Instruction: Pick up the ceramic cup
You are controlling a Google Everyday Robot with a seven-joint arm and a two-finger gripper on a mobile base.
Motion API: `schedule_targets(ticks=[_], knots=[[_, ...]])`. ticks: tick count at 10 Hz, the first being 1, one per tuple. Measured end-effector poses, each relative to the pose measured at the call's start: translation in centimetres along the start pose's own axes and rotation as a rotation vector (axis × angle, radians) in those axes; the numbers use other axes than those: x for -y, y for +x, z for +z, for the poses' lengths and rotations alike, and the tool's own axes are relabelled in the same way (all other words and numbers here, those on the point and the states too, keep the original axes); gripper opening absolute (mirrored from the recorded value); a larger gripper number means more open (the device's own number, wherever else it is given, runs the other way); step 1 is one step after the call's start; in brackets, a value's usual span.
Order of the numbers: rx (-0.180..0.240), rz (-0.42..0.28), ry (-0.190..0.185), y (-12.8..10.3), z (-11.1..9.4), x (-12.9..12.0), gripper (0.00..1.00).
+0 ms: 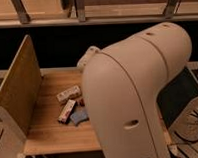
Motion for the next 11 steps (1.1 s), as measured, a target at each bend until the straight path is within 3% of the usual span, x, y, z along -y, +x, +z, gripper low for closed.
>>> schedule_targets(ticks=[6,11], knots=[[-0.081,0.074,0.007,-0.4,2.7,3.4,0.8],[-0.148,0.137,-0.057,-0.2,5.2,4.2,0.8]])
